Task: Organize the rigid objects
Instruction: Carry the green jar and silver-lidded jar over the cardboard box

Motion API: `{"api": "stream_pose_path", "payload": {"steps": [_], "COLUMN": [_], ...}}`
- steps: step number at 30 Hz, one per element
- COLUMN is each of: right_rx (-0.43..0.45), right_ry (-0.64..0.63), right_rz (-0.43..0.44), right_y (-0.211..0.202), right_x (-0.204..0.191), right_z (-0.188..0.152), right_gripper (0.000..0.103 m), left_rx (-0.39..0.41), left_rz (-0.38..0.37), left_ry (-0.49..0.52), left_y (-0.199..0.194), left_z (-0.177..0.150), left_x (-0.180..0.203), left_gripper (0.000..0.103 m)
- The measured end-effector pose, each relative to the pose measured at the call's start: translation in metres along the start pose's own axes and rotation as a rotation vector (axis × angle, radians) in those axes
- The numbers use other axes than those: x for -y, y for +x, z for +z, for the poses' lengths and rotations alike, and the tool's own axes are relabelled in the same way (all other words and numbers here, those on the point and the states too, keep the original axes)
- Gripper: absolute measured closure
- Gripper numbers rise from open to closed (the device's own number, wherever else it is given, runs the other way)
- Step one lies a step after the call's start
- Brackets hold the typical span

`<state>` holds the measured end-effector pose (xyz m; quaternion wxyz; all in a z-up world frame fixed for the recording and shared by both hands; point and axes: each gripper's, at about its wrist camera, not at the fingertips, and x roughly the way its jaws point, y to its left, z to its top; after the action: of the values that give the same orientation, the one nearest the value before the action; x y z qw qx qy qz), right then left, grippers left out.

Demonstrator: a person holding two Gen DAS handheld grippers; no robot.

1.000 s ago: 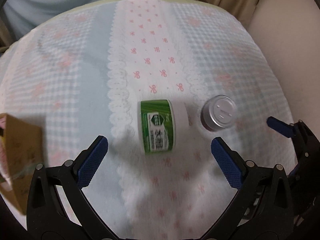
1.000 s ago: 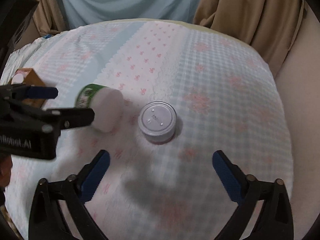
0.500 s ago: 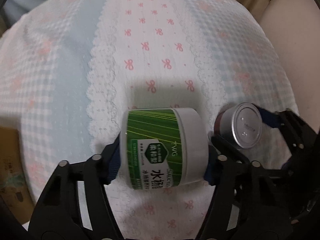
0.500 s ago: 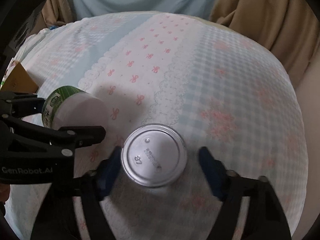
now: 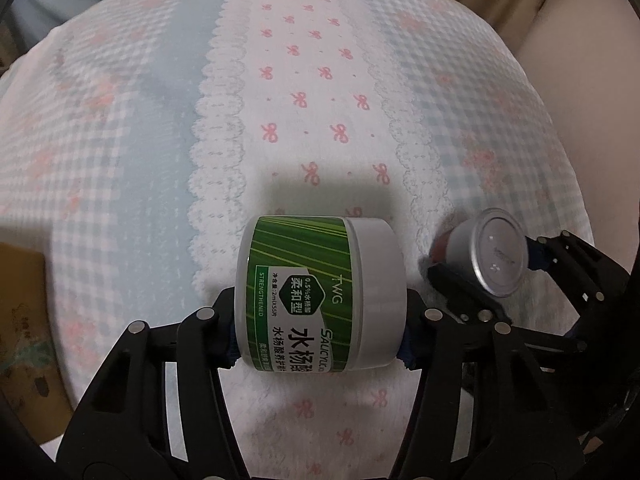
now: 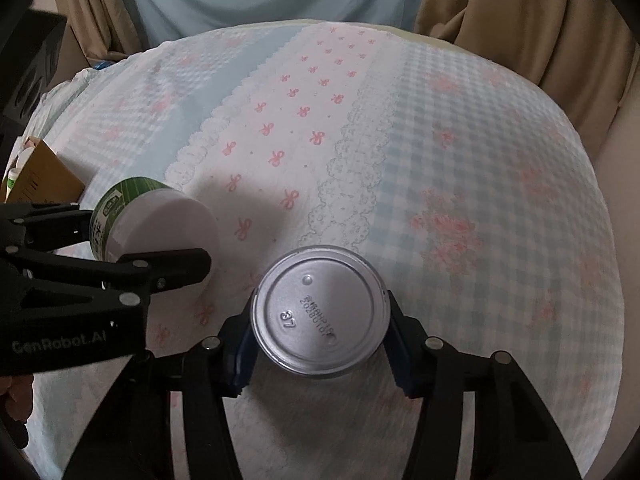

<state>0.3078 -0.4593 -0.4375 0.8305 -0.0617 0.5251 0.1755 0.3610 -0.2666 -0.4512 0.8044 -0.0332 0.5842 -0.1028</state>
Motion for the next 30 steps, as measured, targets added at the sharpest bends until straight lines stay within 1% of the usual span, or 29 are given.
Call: {"api": "stream_pose_path", "payload": {"steps": [3,7,10,14,18,23,26,30], "right_rx": [0.013,0.038,0.063,0.099,0.127,0.173,0.200,0.208], "right_ry": [0.026,0.068,0.098,0.125,0.156,0.188,0.195,0.180], "right_rz": [-0.003,-0.011,-0.021,-0.039,-0.041,0.002,0.014,0.013], "right_y": [-0.016,-0.045,-0.081,-0.137,-0.192,-0.255,-0.283,-0.301], "right_x": [-0.002,-0.004,-0.008,-0.019,-0.037,-0.066,-0.087,-0.122], "right_z": [0.000,0.003,0.007,0.015,0.020,0.030,0.036,0.046], "right_gripper": [0.053,0.053,0.053,0.053,0.053,0.053,0.053,0.053], "left_rx": [0.013,0.044,0.077,0.140,0.194,0.250,0.282,0.310], "left_rz": [-0.003,-0.011,-0.017,-0.032,-0.032,-0.039,-0.025,-0.022], "left_ry": [-0.015,-0.033,-0.040,-0.055,-0.056,-0.073,-0.073,-0.091], "left_y": [-0.014,-0.048,-0.085,-0.146,-0.209,-0.281,-0.319,-0.354], "left_z": [-0.002,-0.005,-0.006,-0.011,-0.018,-0.028,-0.034,-0.044], "left_x": [-0.004,-0.009,-0.011,-0.017,-0.024,-0.044,-0.063,-0.099], "left_gripper": [0.050,0.050,0.050,0.050,0.050,0.050,0.050,0.050]}}
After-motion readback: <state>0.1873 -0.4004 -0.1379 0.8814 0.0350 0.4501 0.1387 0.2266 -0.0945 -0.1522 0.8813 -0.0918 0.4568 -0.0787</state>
